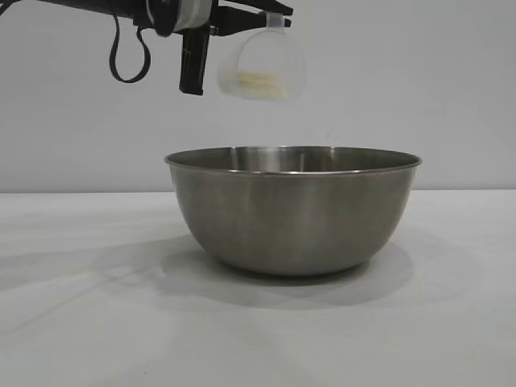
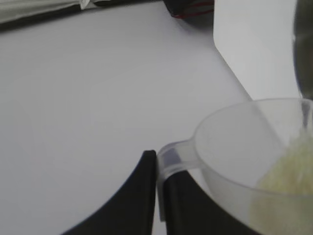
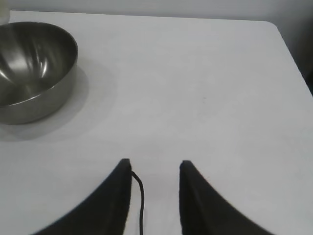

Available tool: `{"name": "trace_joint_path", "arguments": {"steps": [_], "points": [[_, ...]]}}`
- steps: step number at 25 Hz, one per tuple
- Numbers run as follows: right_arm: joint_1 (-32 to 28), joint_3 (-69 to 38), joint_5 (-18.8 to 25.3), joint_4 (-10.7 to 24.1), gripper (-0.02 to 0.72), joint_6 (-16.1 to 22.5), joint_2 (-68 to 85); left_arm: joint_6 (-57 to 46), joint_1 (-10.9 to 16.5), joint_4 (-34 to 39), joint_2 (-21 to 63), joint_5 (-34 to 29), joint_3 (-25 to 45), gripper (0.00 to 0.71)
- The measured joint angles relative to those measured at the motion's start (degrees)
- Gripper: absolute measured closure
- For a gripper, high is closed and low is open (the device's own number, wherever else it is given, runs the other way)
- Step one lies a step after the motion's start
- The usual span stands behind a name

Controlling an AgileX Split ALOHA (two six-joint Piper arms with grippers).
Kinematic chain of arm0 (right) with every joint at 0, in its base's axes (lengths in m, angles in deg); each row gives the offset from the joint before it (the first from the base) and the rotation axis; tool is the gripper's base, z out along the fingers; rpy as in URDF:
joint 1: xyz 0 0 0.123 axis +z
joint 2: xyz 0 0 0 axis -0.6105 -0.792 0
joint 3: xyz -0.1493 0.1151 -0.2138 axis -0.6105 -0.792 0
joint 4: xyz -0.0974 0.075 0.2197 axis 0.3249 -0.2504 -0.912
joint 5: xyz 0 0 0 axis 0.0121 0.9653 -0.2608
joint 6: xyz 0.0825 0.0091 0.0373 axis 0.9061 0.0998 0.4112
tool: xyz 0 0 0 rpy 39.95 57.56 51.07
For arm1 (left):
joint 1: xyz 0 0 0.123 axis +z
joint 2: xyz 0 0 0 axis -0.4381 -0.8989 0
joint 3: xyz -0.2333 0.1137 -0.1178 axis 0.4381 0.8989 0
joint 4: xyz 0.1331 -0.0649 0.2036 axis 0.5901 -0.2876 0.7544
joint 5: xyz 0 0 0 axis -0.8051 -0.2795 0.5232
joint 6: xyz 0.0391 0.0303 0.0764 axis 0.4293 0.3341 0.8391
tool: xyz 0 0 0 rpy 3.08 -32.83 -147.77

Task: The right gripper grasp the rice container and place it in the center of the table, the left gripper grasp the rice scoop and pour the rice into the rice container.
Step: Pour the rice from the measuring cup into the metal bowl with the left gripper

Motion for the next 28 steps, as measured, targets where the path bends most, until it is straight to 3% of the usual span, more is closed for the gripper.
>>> {"name": "trace_joint_path", "arguments": {"steps": [13,28], "points": [[0.0,0.0,0.0,0.0,0.453,0.0,0.0,13.32,0.0,0.0,-0.4,0.18,-0.09,0.71],[0.0,0.0,0.0,0.0,0.453,-0.1,0.0,41.26,-1.49,-0.54,-1.16,0.17,-0.09,0.71]]}}
